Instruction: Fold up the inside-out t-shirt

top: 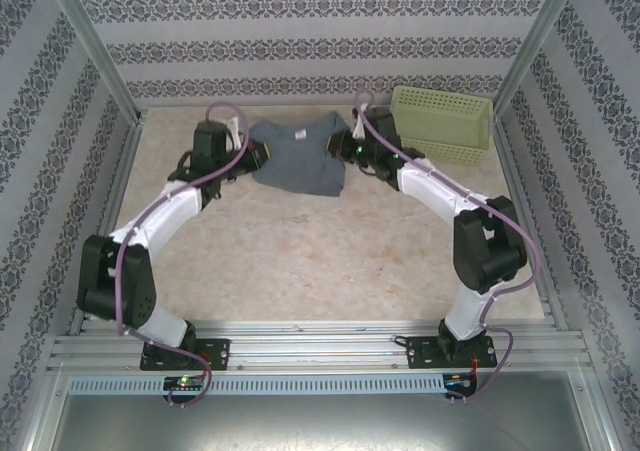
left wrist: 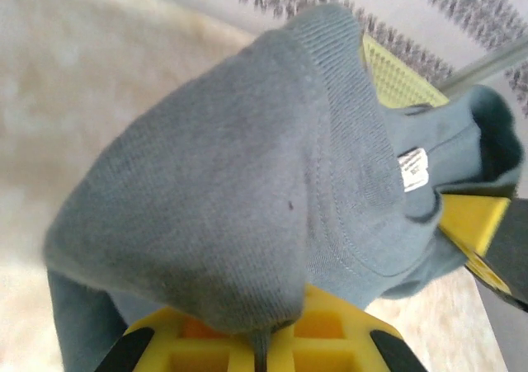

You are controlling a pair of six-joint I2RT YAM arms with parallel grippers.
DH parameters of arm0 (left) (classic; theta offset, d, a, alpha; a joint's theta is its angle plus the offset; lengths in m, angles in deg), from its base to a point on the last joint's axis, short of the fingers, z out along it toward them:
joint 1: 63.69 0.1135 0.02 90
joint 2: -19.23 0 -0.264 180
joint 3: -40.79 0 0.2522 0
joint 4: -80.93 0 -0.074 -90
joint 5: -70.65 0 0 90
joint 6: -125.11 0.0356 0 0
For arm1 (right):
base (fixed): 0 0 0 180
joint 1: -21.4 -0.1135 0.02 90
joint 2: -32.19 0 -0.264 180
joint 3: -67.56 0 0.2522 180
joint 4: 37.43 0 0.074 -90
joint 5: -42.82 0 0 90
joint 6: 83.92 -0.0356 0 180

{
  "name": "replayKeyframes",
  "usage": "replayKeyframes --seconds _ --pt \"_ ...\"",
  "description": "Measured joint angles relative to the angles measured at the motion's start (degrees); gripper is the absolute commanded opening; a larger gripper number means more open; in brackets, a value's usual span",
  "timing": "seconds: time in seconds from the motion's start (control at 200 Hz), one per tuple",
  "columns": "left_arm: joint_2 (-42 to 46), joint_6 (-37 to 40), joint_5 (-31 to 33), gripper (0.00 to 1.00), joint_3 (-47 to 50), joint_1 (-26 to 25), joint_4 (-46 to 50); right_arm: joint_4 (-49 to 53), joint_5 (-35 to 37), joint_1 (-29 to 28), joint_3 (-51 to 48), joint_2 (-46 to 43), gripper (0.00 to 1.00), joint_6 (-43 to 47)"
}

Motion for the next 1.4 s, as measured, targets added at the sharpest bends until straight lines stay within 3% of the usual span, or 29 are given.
replayKeyframes --seconds 0.145,0.295,0.535,0.729,0.989,1.229,1.399 --pt "8.4 -2.5 -3.2 0.0 16.4 -1.3 -3.8 -2.0 -1.8 -2.0 -14.6 -5.8 0.0 0.0" --pt "17.2 -5.8 -5.8 0.0 26.6 -3.8 -5.5 -3.1 -2.7 -3.9 -24.3 -12.9 0.0 -0.7" --pt "32.0 -9.5 -2.9 0.0 37.9 -10.6 -5.7 -4.2 0.9 -10.1 -36.5 -24.4 0.0 -3.1" --pt "39.2 -12.8 -0.4 0.0 46.3 -15.1 -4.1 -5.9 3.6 -15.4 -44.5 -27.9 0.0 -6.1" --pt "38.9 -12.3 3.0 0.0 44.1 -15.4 -0.1 -6.2 5.6 -16.6 -43.5 -27.4 0.0 -7.4" --pt "30.8 -9.5 9.4 0.0 34.1 -15.4 1.7 0.2 10.5 -15.4 -33.5 -24.6 0.0 -5.7" --pt "24.7 -8.0 11.0 0.0 30.3 -15.4 1.8 2.2 9.9 -12.3 -29.9 -19.4 0.0 -5.0"
